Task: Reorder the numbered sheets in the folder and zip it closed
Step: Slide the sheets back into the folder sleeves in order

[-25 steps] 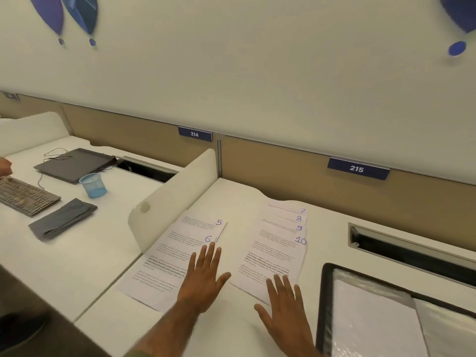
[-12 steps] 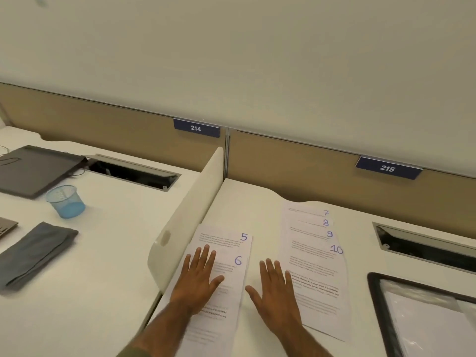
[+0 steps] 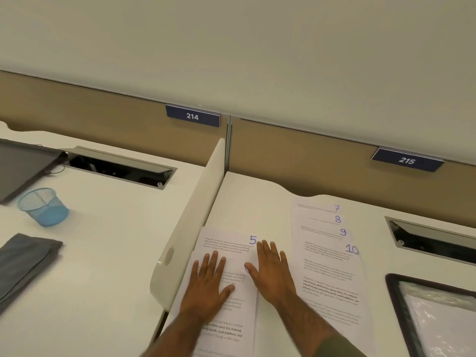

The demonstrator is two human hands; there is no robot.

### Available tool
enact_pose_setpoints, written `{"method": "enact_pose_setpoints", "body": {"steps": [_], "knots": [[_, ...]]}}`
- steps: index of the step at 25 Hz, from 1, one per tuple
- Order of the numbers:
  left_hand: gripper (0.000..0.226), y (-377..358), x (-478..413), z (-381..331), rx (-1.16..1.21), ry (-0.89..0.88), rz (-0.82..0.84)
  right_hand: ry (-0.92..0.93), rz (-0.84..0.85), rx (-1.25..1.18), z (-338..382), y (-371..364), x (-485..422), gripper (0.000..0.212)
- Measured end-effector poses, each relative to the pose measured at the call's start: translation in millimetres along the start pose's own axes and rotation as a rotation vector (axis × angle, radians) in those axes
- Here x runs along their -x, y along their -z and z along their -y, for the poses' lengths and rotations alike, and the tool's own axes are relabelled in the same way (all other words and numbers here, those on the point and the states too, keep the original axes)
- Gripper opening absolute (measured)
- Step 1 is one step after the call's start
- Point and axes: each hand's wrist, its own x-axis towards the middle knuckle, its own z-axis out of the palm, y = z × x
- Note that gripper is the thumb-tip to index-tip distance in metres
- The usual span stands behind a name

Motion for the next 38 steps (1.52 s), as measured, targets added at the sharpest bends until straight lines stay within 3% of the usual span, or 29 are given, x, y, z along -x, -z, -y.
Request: {"method": "enact_pose_setpoints", "body": {"steps": [5,12,19,26,30,32,38], "knots": [[0.078,-4.5,0.1,-0.2,0.000,-0.006,-0.034,-0.038,0.125,0.001,-0.8,-8.8,-31.5,0.078],[0.080,-5.5,1.6,-0.2,-0.006,0.016,-0.037,-0.068,0.164,-0.033,5.9,-24.7,-48.4,0.082],[0.082,-5.5,0.4,0.0,0.000,0.022,-0.038,-0.163,0.087,-0.148,11.1,-27.6,-55.5,0.090],[0.080,-2.8,0.0,0.7,0.004,0.017,-0.040,-0.357,-0.034,-0.709,12.0,-8.2,-74.0,0.083],[0.082,-2.7,1.1,-0.9,-0.001,0.025,-0.020,-0.300,0.074,-0.357,8.8,-9.0,-77.6,0.084],[0.083,-2.6,0.1,-1.8,0.002,0.026,-0.020,-0.304,0.049,-0.278,8.3,-7.2,-78.1,0.077],[0.081,-2.7,0.3,-1.4,0.032,0.029,-0.007,-0.407,0.062,-0.279,6.5,-4.8,-98.5,0.054]]}}
